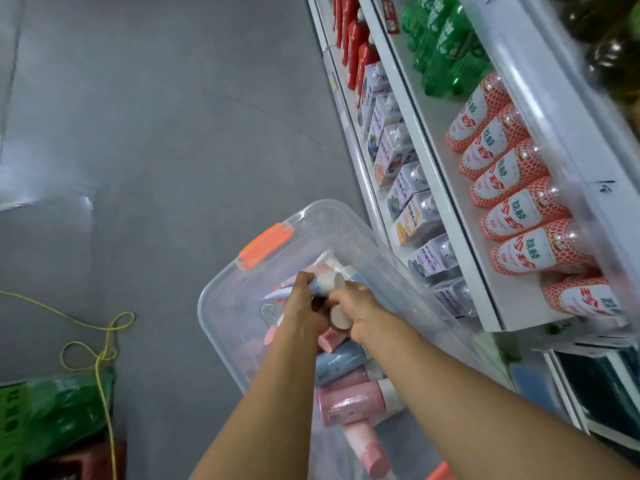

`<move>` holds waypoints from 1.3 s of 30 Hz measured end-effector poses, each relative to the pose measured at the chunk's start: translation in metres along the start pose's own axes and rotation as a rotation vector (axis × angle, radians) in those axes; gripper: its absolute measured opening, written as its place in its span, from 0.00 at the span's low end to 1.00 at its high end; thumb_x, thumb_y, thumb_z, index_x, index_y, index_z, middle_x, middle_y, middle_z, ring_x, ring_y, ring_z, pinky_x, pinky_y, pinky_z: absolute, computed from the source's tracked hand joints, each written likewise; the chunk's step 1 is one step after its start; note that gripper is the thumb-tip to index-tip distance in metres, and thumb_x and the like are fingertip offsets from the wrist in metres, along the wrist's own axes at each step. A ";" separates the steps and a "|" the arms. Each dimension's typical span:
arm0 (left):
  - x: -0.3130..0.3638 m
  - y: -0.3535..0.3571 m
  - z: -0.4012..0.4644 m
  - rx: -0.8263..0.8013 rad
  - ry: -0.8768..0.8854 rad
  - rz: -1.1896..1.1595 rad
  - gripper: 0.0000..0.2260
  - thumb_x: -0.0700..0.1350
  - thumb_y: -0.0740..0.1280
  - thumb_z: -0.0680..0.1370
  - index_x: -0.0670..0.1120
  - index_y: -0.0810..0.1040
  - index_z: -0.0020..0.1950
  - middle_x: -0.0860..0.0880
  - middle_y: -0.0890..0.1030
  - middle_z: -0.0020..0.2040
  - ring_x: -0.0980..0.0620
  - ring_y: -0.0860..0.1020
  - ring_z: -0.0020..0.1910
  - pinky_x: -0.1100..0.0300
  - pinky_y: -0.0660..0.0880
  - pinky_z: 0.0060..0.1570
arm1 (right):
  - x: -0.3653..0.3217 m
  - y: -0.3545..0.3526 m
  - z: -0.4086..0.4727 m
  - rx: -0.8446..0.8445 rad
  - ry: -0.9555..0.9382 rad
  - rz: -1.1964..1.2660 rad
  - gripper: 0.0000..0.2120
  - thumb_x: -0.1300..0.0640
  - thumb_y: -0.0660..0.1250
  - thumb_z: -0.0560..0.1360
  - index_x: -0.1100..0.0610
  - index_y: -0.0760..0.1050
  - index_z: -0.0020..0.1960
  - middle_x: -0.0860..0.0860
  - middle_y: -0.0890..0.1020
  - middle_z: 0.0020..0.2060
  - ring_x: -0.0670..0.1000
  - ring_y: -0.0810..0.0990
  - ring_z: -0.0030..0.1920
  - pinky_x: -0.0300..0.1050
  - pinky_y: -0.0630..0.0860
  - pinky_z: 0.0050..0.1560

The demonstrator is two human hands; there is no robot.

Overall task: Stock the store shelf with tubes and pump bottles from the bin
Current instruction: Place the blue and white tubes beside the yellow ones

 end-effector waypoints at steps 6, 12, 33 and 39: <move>-0.016 -0.023 -0.029 -0.068 0.012 0.030 0.05 0.43 0.62 0.76 0.42 0.72 0.43 0.44 0.74 0.34 0.47 0.74 0.35 0.55 0.72 0.36 | 0.026 -0.025 -0.034 0.009 -0.047 0.014 0.18 0.66 0.68 0.55 0.57 0.72 0.44 0.61 0.80 0.41 0.60 0.80 0.42 0.66 0.79 0.52; -0.025 -0.044 -0.071 -0.099 0.108 0.240 0.04 0.36 0.63 0.74 0.42 0.72 0.39 0.44 0.74 0.29 0.48 0.74 0.28 0.58 0.74 0.29 | 0.031 -0.049 -0.106 -0.028 -0.006 0.219 0.06 0.69 0.61 0.73 0.60 0.73 0.40 0.58 0.77 0.28 0.51 0.76 0.24 0.40 0.73 0.26; -0.099 -0.098 -0.322 -0.520 0.493 0.429 0.08 0.31 0.69 0.74 0.43 0.76 0.40 0.46 0.76 0.25 0.51 0.74 0.21 0.58 0.76 0.26 | 0.102 -0.094 -0.352 -0.306 -0.372 0.280 0.10 0.58 0.59 0.80 0.60 0.75 0.56 0.57 0.82 0.40 0.52 0.79 0.32 0.43 0.74 0.32; -0.151 -0.079 -0.361 -0.694 0.506 0.585 0.07 0.30 0.69 0.73 0.42 0.77 0.43 0.40 0.80 0.38 0.46 0.79 0.33 0.50 0.79 0.41 | 0.139 -0.143 -0.408 -0.177 -0.545 0.204 0.13 0.62 0.63 0.79 0.61 0.75 0.63 0.59 0.81 0.51 0.57 0.80 0.50 0.59 0.77 0.56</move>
Point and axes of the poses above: each hand's wrist, its own z-axis towards the middle knuckle, its own y-axis out of the palm, x = y × z, the point moved 2 cm from there along z, towards the middle knuckle
